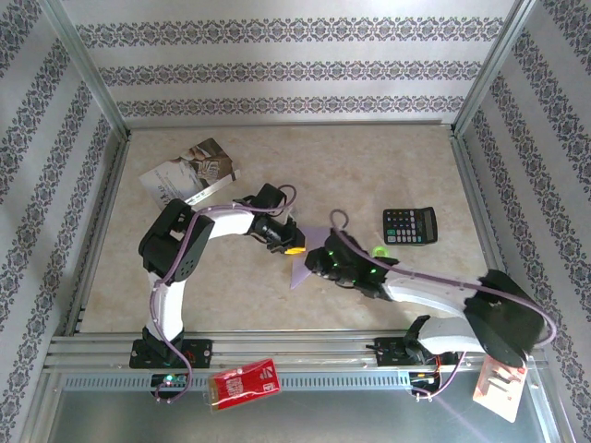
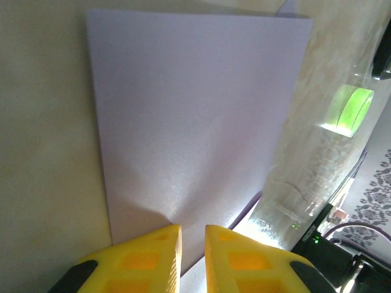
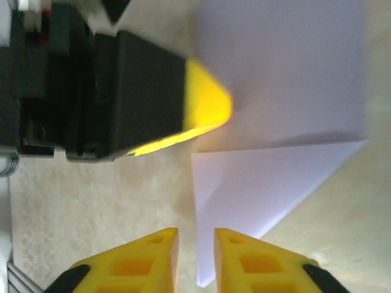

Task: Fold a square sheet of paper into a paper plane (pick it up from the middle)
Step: Fold the wing for the fifth time at the center of the table.

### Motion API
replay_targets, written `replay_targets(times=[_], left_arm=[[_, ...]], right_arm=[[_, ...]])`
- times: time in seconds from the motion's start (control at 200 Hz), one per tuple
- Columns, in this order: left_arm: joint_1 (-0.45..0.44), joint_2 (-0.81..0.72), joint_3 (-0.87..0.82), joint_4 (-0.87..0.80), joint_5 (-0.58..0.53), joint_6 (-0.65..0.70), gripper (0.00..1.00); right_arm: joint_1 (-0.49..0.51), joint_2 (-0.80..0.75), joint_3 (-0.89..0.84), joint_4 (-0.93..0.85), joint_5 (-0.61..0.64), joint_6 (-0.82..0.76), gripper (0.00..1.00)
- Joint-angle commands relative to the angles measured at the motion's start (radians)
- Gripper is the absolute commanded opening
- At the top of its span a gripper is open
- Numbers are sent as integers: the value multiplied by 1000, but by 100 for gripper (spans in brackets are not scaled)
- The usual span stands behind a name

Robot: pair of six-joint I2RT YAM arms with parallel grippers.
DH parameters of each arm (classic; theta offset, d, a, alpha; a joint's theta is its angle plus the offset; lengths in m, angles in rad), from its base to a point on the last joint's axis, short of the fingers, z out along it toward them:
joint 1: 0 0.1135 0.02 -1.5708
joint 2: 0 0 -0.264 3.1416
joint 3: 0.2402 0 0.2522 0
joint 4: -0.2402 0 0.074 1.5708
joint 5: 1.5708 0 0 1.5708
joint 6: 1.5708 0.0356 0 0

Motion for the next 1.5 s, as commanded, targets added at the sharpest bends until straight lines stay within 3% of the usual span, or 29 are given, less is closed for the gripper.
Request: replay_targets(times=[0.0,0.16,0.31,0.455,0.699,1.044,1.494], left_arm=[[12,-30,35,-108,5,101,22],[9,-223,-100,60,-11,-29,29],[-27,-316,-210,99,-45,-101,24],[-58,-250,-206,101,-25,-106,13],[-34,-136,-171,73,-70,-52,5],[-9,-97,-310,285,27,-156,3],[-3,-83,-353,329,52,-168,3]], right_arm=[[-130,-73,-33,-150,-151,-197,27],[-312,-94,-11,-266,-318,-351,34],[-318,-31,38,-245,-324,-357,41],[-312,60,64,-180,-292,-307,44],[-306,171,106,-121,-312,-285,42],[-312,281,164,-105,-350,-305,44],[-315,350,140,14,-410,-266,44]])
